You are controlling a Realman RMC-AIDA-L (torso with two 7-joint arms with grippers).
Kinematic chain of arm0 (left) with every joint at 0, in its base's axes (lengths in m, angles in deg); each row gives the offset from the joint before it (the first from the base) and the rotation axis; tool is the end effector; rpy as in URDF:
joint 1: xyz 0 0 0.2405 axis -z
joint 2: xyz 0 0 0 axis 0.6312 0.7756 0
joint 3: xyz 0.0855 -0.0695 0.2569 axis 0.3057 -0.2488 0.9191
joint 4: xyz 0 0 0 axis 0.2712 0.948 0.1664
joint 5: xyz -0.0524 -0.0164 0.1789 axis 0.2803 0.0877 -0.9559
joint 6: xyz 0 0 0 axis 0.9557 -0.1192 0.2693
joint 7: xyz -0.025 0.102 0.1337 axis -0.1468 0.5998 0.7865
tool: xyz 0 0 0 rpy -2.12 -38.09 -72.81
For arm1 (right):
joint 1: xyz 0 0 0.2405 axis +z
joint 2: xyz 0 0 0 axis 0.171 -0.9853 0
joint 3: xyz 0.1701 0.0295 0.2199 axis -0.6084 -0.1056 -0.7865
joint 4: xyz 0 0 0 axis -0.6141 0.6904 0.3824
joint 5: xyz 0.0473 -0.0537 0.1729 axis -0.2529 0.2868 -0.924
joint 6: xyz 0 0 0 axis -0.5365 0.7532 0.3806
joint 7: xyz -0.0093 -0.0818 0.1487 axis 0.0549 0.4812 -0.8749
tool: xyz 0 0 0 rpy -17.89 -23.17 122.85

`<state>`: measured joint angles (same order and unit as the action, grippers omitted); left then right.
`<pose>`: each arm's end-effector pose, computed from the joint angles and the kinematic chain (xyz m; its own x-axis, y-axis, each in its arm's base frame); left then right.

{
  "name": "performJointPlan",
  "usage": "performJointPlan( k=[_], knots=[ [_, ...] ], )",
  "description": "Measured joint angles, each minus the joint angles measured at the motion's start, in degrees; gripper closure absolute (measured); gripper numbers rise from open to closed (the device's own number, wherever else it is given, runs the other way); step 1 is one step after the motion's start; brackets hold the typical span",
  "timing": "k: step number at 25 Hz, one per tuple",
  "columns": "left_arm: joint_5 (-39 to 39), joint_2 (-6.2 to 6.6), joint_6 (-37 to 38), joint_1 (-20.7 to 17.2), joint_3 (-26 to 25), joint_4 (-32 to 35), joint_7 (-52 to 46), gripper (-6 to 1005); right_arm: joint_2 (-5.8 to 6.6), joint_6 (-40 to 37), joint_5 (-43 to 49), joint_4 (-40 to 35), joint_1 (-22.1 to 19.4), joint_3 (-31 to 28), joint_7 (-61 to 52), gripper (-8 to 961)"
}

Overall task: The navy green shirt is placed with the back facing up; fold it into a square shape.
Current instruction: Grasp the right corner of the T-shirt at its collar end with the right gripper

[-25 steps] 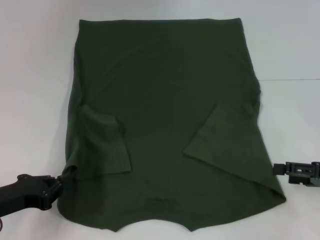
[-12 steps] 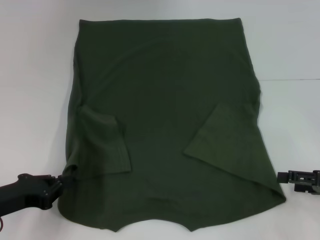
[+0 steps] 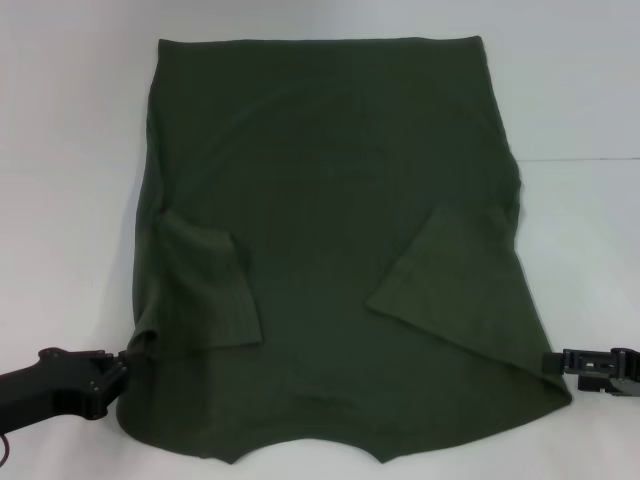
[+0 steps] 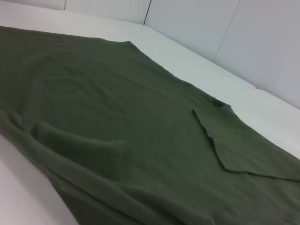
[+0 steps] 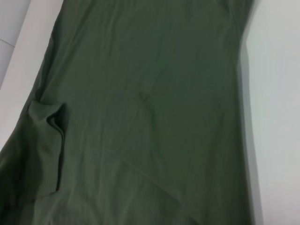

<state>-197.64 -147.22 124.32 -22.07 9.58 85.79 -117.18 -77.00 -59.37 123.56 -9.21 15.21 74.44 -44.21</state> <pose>-0.3269 0.2934 -0.0197 0.6611 0.5333 0.5278 0.7312 -0.6156 -0.2939 0.3494 0.3186 -0.0017 0.1072 -0.8947 -0.4337 -0.9941 -0.1047 -0.0296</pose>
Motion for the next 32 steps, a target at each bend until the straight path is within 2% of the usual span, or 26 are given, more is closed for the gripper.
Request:
performJointPlan(
  k=[19,24,32],
  knots=[
    [0.00,0.09,-0.23,0.07,-0.21,0.02,0.03,977,-1.43,0.34,0.22,0.09,2.00,1.97,-0.07,62],
    [0.00,0.09,-0.84,0.07,-0.13,0.02,0.03,977,-2.15,-1.14,0.08,-0.39,3.20,2.81,-0.31,64],
    [0.24,0.09,-1.01,0.07,-0.03,0.02,0.03,977,-2.21,-2.21,-0.16,-0.40,4.24,2.84,-0.39,68]
  ],
)
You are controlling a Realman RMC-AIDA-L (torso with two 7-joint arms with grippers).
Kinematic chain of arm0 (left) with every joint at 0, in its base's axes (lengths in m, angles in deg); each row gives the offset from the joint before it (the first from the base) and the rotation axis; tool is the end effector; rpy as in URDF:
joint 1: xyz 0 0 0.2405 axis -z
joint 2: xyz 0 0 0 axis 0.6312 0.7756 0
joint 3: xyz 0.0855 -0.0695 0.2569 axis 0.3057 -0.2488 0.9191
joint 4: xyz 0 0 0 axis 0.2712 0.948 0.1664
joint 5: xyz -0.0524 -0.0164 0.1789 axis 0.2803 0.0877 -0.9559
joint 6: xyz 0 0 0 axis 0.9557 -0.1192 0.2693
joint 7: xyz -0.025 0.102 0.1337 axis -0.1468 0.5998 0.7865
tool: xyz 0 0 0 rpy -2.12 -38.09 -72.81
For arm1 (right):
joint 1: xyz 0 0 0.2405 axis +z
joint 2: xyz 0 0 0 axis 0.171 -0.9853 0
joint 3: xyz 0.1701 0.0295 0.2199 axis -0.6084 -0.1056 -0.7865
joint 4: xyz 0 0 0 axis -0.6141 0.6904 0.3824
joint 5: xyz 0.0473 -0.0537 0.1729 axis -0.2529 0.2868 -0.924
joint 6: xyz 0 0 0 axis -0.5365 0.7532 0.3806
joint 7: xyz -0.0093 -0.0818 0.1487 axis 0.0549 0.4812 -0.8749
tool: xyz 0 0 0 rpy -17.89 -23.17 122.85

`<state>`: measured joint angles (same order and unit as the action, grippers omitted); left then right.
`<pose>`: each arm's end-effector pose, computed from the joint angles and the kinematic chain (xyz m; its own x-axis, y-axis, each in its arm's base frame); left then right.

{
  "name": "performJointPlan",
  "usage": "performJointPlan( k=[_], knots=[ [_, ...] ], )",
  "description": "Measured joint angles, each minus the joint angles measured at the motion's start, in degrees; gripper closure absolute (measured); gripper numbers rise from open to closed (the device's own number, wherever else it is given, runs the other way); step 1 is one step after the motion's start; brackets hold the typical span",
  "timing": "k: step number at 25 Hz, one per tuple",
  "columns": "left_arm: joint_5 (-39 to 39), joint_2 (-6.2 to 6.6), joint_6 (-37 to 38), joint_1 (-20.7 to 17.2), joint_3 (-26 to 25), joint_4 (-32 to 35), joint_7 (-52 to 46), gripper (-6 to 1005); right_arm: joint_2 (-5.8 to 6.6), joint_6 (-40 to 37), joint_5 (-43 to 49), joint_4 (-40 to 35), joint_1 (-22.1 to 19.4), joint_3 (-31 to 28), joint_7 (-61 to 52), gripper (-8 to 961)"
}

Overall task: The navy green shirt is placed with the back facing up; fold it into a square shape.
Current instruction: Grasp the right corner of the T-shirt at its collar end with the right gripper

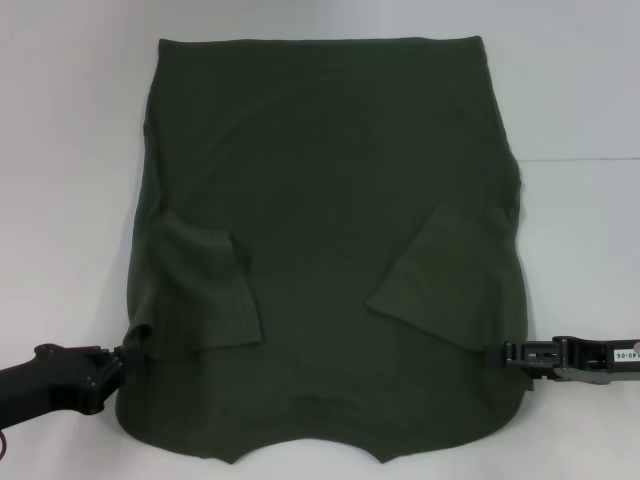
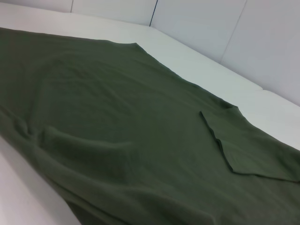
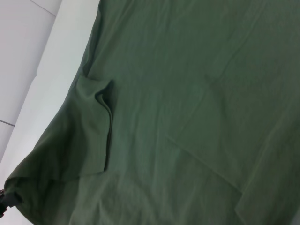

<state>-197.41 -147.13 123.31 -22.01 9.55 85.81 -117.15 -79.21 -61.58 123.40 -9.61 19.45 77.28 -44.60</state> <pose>-0.3289 0.2961 -0.0177 0.6618 0.5301 0.5302 0.7331 -0.6055 -0.3097 0.3098 0.3322 -0.0252 0.1876 -0.9117 -0.3655 -0.9777 -0.2090 0.0194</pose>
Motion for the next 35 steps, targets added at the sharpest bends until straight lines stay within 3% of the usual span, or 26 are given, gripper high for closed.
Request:
performJointPlan(
  k=[12,23,35],
  knots=[
    [0.14,-0.09,-0.50,0.09,0.01,0.00,-0.05,976,0.24,-0.23,0.75,0.39,0.50,0.99,-1.00,73],
    [0.09,-0.05,-0.51,0.59,-0.21,0.00,0.04,976,0.17,0.33,4.03,0.22,1.15,1.58,-3.20,165],
    [-0.13,0.00,-0.58,0.69,-0.30,0.00,-0.10,978,-0.10,1.50,3.72,0.39,-0.26,0.96,-1.98,679]
  ],
)
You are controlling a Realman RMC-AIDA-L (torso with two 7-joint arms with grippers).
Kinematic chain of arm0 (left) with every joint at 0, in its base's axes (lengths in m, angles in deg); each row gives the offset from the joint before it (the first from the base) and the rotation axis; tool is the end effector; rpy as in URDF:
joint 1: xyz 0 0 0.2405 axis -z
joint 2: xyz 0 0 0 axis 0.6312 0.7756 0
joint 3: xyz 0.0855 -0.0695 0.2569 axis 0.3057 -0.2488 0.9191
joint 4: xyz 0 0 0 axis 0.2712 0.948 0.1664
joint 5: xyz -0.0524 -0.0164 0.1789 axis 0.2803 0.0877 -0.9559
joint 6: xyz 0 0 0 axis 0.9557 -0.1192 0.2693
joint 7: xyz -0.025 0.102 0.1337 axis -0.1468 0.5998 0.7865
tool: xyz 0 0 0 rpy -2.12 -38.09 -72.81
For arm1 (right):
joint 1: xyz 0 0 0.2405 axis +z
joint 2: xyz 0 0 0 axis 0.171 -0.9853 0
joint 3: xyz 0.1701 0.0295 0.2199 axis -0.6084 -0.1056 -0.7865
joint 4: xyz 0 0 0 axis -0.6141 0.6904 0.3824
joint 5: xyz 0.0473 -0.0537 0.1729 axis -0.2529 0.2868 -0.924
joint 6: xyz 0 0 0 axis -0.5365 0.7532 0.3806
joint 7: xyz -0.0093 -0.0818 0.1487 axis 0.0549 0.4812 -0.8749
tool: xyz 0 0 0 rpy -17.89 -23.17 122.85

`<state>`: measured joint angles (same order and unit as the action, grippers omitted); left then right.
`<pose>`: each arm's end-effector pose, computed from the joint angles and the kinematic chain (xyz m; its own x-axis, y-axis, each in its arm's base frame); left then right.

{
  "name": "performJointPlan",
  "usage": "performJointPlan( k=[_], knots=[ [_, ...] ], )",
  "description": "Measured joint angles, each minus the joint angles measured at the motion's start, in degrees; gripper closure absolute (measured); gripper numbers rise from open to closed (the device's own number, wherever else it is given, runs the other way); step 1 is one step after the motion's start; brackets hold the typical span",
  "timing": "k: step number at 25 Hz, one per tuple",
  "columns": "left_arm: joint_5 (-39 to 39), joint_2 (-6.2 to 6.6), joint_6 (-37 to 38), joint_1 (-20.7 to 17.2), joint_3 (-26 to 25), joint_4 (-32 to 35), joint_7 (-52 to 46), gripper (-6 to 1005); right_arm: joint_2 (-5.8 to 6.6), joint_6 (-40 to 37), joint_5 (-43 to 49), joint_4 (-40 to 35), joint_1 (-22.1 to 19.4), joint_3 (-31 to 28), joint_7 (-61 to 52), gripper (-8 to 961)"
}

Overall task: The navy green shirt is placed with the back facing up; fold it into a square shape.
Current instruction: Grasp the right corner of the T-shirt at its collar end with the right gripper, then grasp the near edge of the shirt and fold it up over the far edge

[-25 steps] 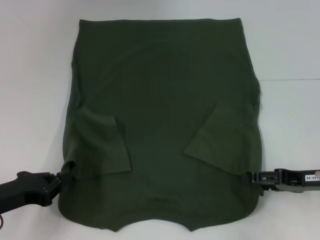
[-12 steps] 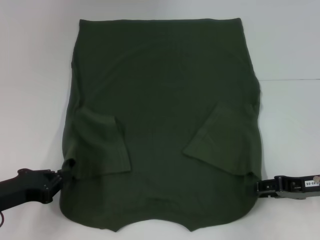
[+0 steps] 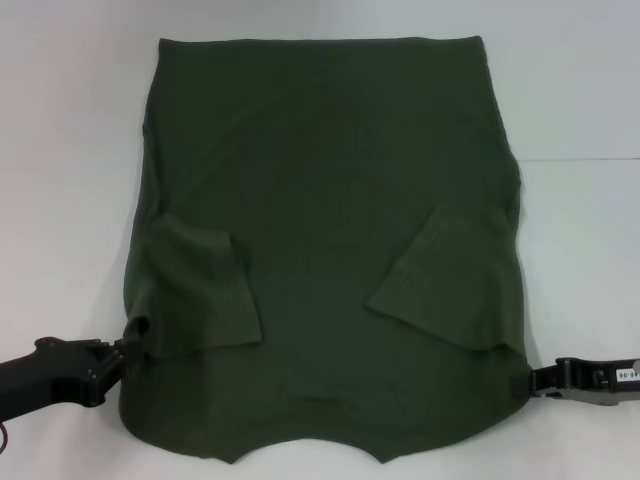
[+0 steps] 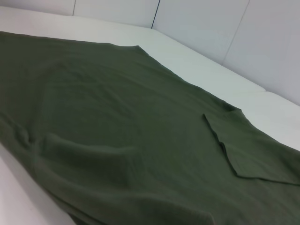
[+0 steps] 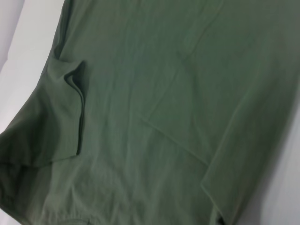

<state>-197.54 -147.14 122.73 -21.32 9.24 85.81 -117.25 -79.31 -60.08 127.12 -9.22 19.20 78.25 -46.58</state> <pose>-0.3273 0.3010 -0.0166 0.6651 0.5241 0.5319 0.7306 -0.6040 -0.3184 0.3219 0.3260 -0.0309 0.1646 -0.9326 -0.3211 -0.9860 -0.1638 -0.0297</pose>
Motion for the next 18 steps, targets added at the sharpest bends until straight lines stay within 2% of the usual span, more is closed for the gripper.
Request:
performJointPlan(
  k=[4,11,18],
  knots=[
    [-0.01,0.04,0.00,0.01,-0.11,0.00,-0.81,978,-0.89,0.12,-1.23,0.36,-1.31,-2.07,3.64,861],
    [0.13,0.78,1.30,-0.61,-1.17,0.41,-5.91,977,-1.44,-2.73,-7.57,3.62,-4.17,-6.53,12.97,881],
    [0.16,2.40,4.27,-2.83,-6.55,0.21,-12.61,977,-1.35,-7.20,-11.94,4.49,-8.08,-9.72,18.82,881]
  ],
)
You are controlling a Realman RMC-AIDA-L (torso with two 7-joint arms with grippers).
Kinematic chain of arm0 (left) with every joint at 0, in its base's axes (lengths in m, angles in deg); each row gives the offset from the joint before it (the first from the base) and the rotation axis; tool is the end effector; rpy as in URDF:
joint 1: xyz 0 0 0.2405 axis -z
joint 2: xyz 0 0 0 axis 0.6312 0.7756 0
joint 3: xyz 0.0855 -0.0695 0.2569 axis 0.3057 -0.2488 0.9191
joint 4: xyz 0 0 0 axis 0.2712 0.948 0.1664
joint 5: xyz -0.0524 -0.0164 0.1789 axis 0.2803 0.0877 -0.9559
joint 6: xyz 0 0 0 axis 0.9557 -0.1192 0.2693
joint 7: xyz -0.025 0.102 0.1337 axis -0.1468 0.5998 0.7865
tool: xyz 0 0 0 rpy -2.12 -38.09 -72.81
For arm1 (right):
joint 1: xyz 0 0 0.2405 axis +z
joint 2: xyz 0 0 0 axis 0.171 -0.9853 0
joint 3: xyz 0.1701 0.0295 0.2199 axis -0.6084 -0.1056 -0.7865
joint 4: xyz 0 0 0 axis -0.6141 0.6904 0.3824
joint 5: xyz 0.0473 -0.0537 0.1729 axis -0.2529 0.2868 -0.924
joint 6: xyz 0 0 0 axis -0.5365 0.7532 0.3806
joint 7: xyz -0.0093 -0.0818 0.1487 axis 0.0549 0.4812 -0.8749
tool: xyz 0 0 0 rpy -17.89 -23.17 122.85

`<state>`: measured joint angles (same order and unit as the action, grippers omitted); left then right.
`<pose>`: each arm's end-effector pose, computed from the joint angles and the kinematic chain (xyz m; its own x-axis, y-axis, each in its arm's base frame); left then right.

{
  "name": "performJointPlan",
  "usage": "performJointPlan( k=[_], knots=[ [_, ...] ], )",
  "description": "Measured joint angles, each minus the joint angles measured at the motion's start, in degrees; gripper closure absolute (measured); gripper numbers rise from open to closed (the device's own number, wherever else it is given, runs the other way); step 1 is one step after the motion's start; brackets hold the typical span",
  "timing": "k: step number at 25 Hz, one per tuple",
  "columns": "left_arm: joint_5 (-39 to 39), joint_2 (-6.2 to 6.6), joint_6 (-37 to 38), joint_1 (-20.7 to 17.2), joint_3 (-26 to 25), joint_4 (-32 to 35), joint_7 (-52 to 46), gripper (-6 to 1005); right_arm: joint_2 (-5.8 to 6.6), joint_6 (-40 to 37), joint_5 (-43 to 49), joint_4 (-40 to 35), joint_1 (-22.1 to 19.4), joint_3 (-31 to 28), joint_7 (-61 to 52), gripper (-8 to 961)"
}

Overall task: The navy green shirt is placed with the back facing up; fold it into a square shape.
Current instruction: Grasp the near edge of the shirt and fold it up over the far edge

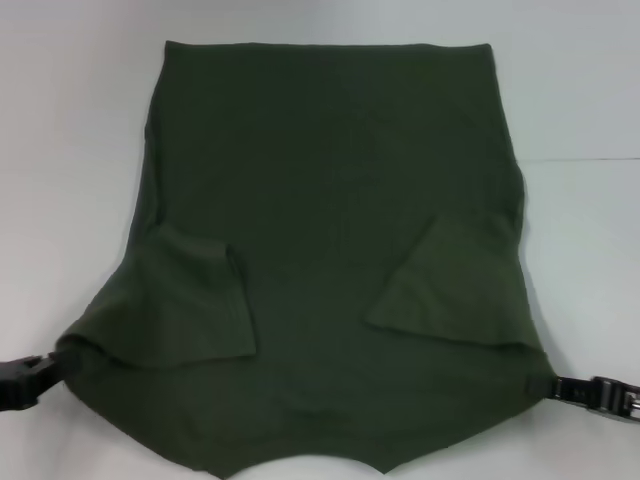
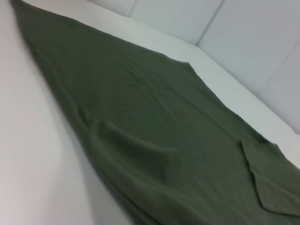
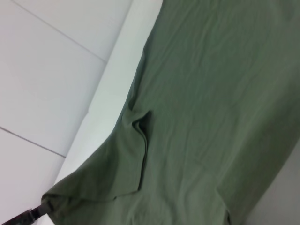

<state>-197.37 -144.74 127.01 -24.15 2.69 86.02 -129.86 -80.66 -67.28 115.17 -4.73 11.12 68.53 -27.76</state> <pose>-0.3527 0.2818 0.0152 0.4304 0.6362 0.6403 0.8928 -0.4044 -0.1983 0.3284 0.2844 -0.0246 0.1602 -0.8353 -0.5259 -0.9481 -0.2785 0.1534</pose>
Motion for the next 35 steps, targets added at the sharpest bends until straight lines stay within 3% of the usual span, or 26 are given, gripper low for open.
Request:
performJointPlan(
  k=[8,21,31,35],
  knots=[
    [-0.10,0.31,8.91,-2.59,-5.26,-0.29,-0.49,977,1.18,-2.88,-0.08,-0.56,-2.94,-1.31,2.44,881],
    [-0.33,-0.20,21.12,-6.89,-6.36,-1.11,-0.69,976,3.57,-9.28,0.18,-0.71,-9.87,-5.51,4.97,881],
    [-0.45,-0.26,22.16,-9.13,-6.25,-3.91,-1.07,977,4.64,-10.87,0.22,-0.74,-12.82,-8.41,5.19,880],
    [-0.34,0.37,21.69,-7.23,-6.30,-5.19,-1.36,978,4.69,-10.71,0.18,-0.72,-11.84,-10.84,5.10,880]
  ],
)
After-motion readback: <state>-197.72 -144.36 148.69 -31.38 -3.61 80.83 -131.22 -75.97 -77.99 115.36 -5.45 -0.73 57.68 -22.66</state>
